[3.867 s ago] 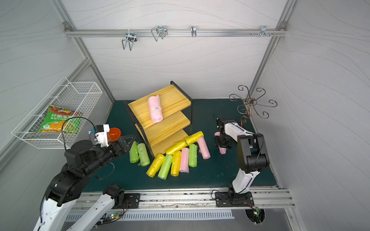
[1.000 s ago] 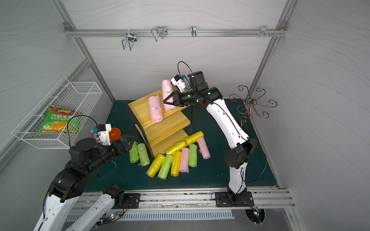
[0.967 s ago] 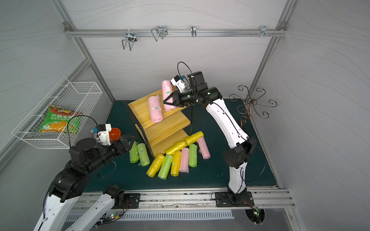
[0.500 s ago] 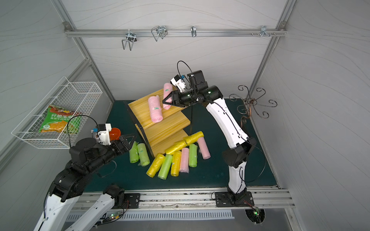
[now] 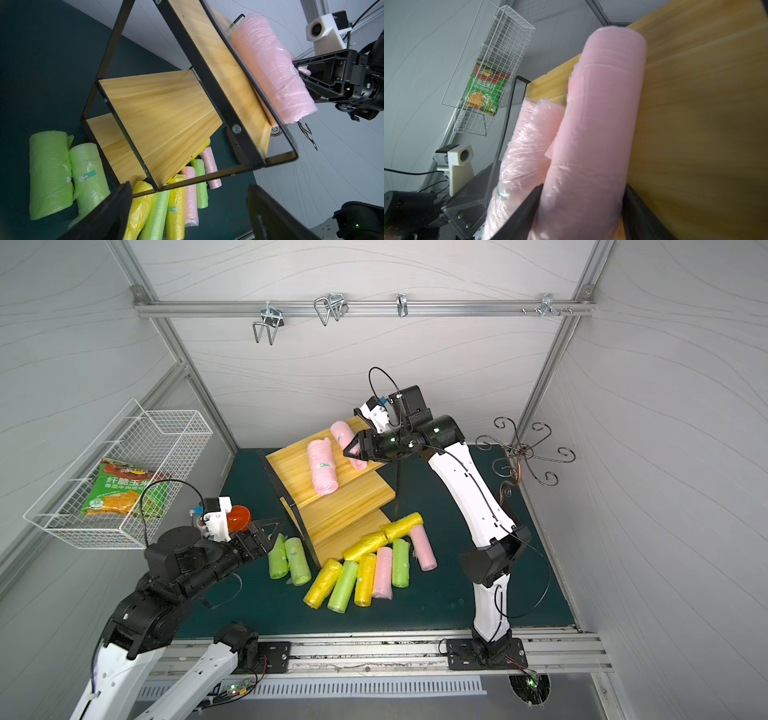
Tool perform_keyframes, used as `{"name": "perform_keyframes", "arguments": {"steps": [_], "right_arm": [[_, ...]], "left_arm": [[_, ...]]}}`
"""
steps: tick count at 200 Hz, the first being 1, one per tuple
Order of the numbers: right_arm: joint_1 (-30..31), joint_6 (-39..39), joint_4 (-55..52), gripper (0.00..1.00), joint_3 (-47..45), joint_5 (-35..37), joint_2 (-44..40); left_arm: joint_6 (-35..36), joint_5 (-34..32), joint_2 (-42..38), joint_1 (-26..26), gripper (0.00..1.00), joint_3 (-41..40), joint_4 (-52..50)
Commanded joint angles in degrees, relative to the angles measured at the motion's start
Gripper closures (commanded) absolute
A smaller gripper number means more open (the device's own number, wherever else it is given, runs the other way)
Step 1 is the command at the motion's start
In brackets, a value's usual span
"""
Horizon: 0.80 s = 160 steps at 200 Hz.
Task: Sort the rolls of trash bags by color and place them on the shelf
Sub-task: Place the roll of trash bags on the shelf.
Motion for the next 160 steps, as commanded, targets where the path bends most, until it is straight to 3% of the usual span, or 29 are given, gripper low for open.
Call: {"name": "perform_keyframes", "arguments": {"steps": [1, 47, 89, 128, 160], "right_arm": [[0.78, -3.0, -5.67, 0.3, 1.37, 4.52, -1.34], [0.79, -5.23, -11.48, 0.25, 2.66, 14.18, -3.58], [0.71, -6.82, -8.4, 0.21, -2.59, 19.33, -10.57], [-0.16, -7.4, -2.15, 0.21, -13.54, 19.22, -19.84], [-2.85, -6.98, 3.48, 0.22, -30.63, 22.33, -32.31]], "left_arm": [[-0.21, -0.2, -0.2, -0.02, 0.09, -0.33, 3.65], [0.31, -0.4, 0.21, 0.01, 0.08, 0.26, 3.02], [2.66, -2.25, 1.2, -0.07, 0.06, 2.35, -0.06], [4.06, -3.78, 1.06, 0.01, 0.05, 3.52, -1.49], [5.46, -4.94, 0.5, 0.0, 0.05, 4.97, -4.33]]}}
